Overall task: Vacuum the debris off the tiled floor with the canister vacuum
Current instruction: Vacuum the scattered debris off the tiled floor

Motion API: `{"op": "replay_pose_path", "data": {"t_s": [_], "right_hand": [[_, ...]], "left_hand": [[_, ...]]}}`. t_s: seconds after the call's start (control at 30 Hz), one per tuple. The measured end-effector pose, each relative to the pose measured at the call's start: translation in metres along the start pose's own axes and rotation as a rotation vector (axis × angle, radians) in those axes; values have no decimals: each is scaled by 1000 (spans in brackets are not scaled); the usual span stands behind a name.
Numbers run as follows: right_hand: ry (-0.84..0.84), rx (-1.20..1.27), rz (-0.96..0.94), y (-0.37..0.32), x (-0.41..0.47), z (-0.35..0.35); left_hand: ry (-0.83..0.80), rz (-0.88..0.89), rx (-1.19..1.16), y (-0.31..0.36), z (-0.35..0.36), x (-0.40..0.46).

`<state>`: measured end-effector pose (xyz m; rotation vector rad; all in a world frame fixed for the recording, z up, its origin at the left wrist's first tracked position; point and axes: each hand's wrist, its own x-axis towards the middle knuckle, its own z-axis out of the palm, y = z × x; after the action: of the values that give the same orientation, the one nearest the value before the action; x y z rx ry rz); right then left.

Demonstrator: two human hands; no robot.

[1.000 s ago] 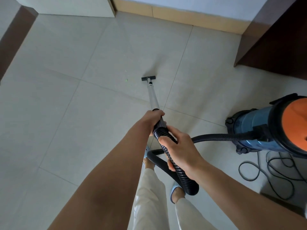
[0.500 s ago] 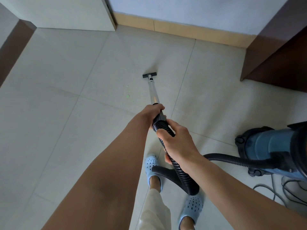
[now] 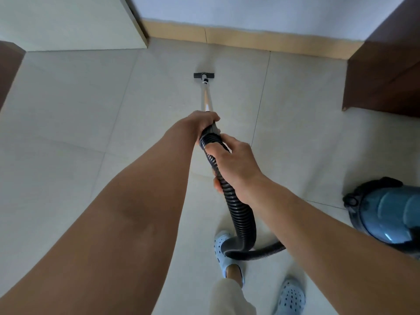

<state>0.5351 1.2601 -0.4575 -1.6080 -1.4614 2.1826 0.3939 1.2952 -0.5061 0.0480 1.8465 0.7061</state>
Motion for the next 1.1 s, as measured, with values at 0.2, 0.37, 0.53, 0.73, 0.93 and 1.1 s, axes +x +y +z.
{"op": "replay_pose_path", "data": {"t_s": [0.2,0.37,0.53,0.73,0.93,1.1], "right_hand": [[-29,-11,44,-1,-1,25],[-67,-123,44,7,-20,39],[-104,-152,49,20,-41,51],[-138,-173,71,38,-74,52],[-155,-208,72,54,-99,51],[-167,-220,74,65,-114,51]], "left_hand": [[-14,-21,11,-8,-24,3],[-28,-67,-51,-34,-40,-8],[-23,-104,-95,-58,-51,-23],[0,-99,-133,-94,-49,-42],[-1,-117,-176,-121,-46,-60],[-3,-124,-185,-137,-44,-69]]}}
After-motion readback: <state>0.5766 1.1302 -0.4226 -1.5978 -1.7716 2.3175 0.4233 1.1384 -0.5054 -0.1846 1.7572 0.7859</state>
